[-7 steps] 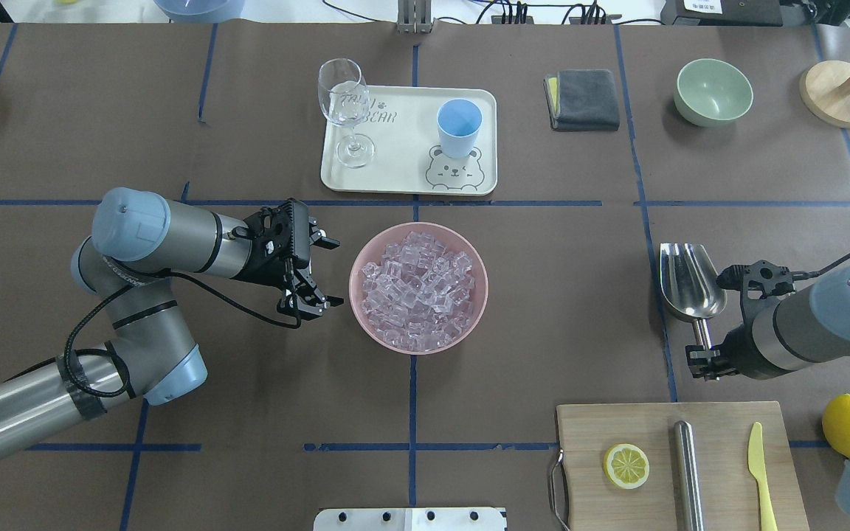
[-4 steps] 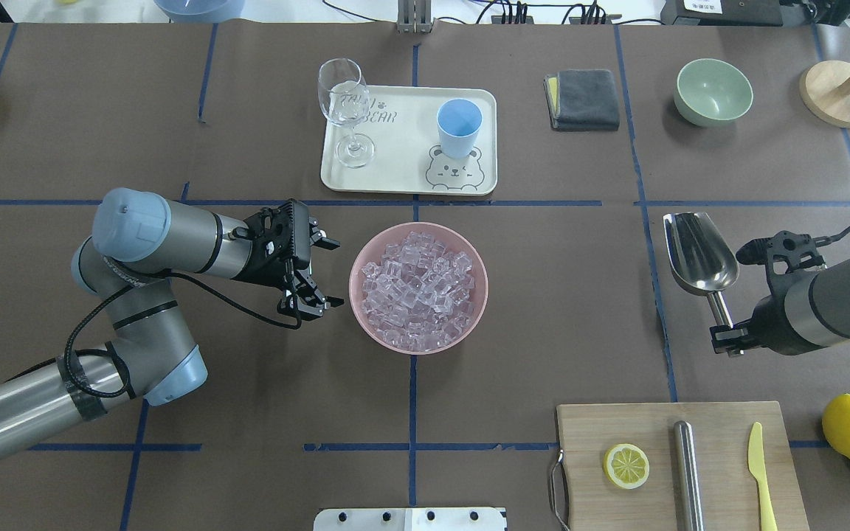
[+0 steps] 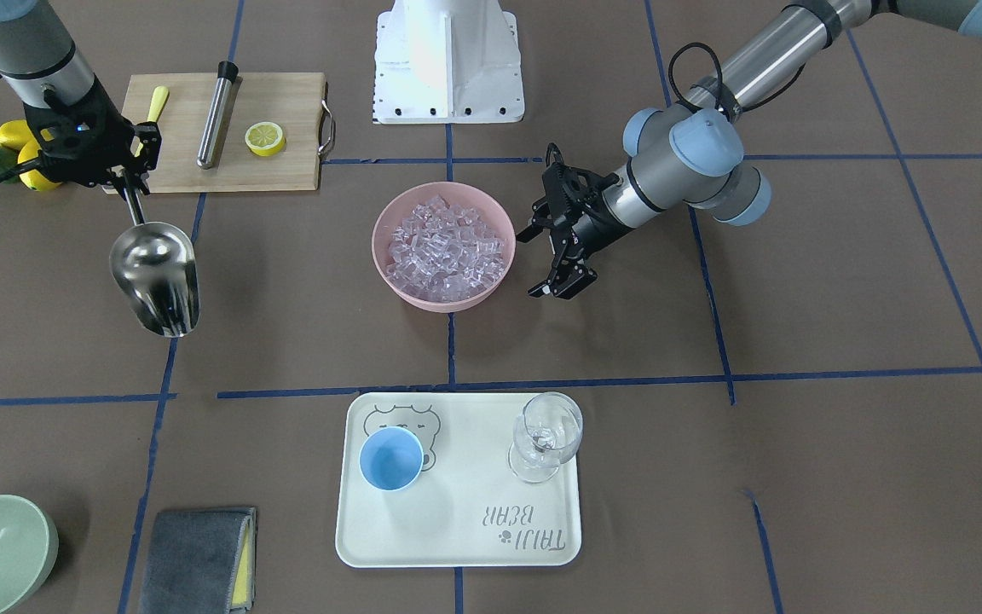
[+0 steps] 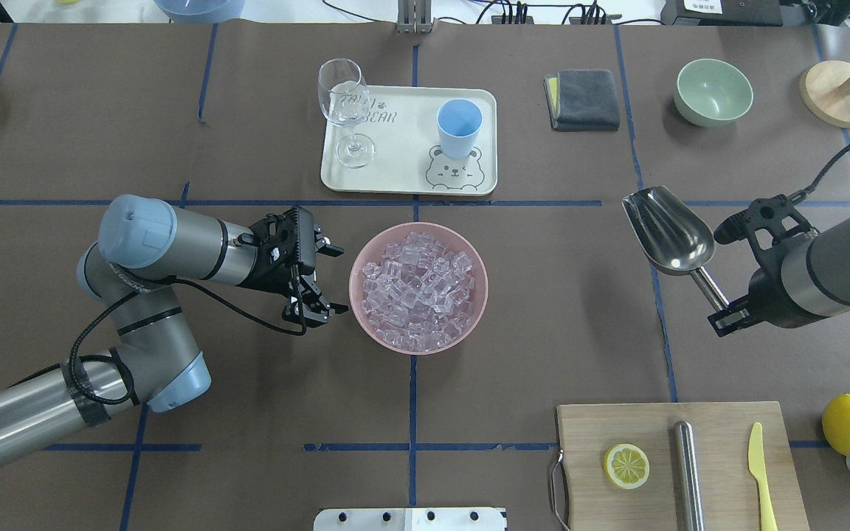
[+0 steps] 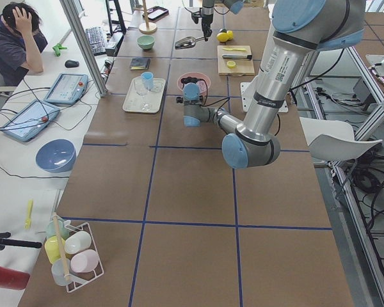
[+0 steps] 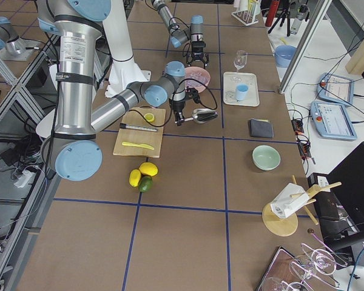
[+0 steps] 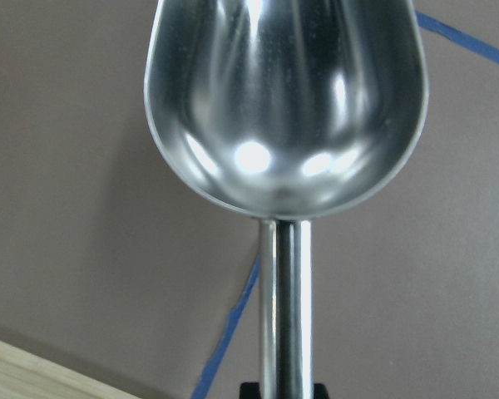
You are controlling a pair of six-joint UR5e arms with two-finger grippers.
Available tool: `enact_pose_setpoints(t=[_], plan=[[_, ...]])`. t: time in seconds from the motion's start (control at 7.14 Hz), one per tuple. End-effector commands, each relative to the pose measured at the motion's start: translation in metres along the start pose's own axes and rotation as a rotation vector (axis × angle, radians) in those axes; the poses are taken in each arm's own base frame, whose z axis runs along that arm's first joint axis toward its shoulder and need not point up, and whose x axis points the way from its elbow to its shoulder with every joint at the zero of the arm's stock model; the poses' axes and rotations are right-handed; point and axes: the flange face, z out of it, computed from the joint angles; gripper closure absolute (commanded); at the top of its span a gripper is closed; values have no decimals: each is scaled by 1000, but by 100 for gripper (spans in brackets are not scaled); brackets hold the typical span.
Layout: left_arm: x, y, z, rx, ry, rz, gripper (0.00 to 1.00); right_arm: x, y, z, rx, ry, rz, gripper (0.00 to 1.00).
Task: Put ice in cup with scoop
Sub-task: 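Lift metal scoop toward pink bowl with right gripper while left holds bowl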
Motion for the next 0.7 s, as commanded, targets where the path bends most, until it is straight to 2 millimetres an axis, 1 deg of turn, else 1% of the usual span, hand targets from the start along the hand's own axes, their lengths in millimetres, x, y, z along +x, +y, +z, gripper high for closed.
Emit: enact_pose_setpoints(t=[0.0, 0.14, 0.28, 0.42, 0.56], plan=[[20, -5, 19, 6, -31, -8, 0, -62, -28, -20, -43, 11, -67, 100], [20, -6, 19, 7, -31, -8, 0, -76, -37, -27, -47, 9, -134, 100], [20, -6, 19, 7, -31, -8, 0, -94, -42, -42, -65, 12, -208, 100], [20, -7, 19, 10, -31, -7, 0, -120, -44, -60, -124, 28, -291, 100], [20, -5, 19, 11, -32, -6, 0, -153, -49, -79, -191, 55, -306, 100]])
